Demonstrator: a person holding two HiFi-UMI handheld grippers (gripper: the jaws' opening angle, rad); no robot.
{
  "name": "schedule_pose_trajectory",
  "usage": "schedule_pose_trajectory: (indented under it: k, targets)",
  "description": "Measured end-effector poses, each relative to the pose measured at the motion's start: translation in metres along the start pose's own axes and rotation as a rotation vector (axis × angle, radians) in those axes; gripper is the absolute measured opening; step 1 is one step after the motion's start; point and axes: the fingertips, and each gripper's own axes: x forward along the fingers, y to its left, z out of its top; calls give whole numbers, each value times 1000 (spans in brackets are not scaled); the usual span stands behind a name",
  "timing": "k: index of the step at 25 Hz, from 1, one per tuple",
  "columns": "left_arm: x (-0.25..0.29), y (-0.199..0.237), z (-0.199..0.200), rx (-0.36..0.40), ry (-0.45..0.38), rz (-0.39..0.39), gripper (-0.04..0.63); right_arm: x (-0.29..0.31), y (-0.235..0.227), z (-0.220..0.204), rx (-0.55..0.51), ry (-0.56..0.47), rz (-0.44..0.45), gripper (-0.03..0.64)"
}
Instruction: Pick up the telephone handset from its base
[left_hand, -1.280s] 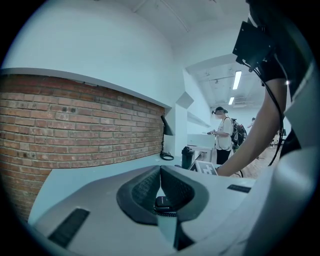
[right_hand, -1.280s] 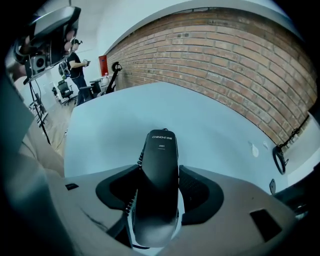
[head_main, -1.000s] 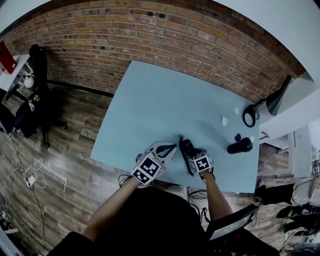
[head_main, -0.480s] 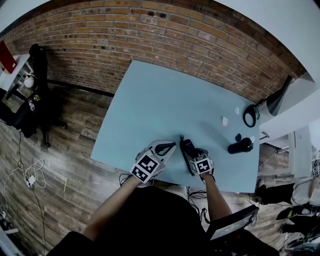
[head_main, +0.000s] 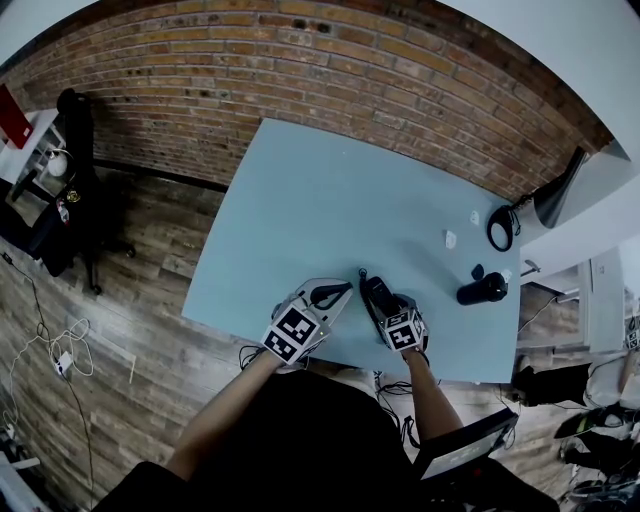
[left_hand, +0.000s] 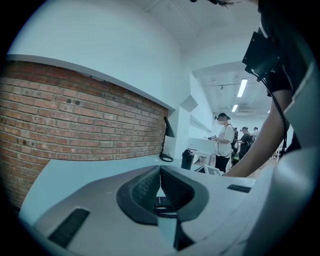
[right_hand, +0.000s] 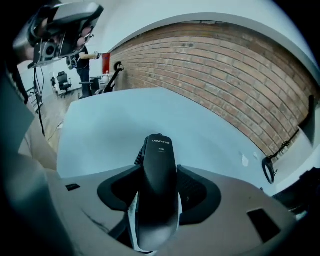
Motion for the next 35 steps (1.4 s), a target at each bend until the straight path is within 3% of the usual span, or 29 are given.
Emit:
schedule_pose_trajectory:
  k: [1,2,4,10,21,26,31,35]
  targets:
    - [0,0,-2,1,2,0,15,-3,-2,3,4,-15,-7,219]
    - [0,1,-2,0,3,1,15,-5,-4,6,-9,-26,-12,155]
    - [0,1,1,-3,-2,4,15,-6,-3,9,-30,-35,2,141]
    - [1,0,0,5,-3,3,15,-1,2,-1,26,-7,106,199]
    - [5,0,-5,6,15,-1,15,16,-4,-5,80,38,144,243]
    - [2,0,-7,-3,18,7,15,10,-3,-9,47,45,102,245]
    - [0,4,-7,1,20,15,15,7,0,6,-80,37,17,247]
    - [0,1,-8,2,23,4,15,3,-2,6,-38,19,14,247]
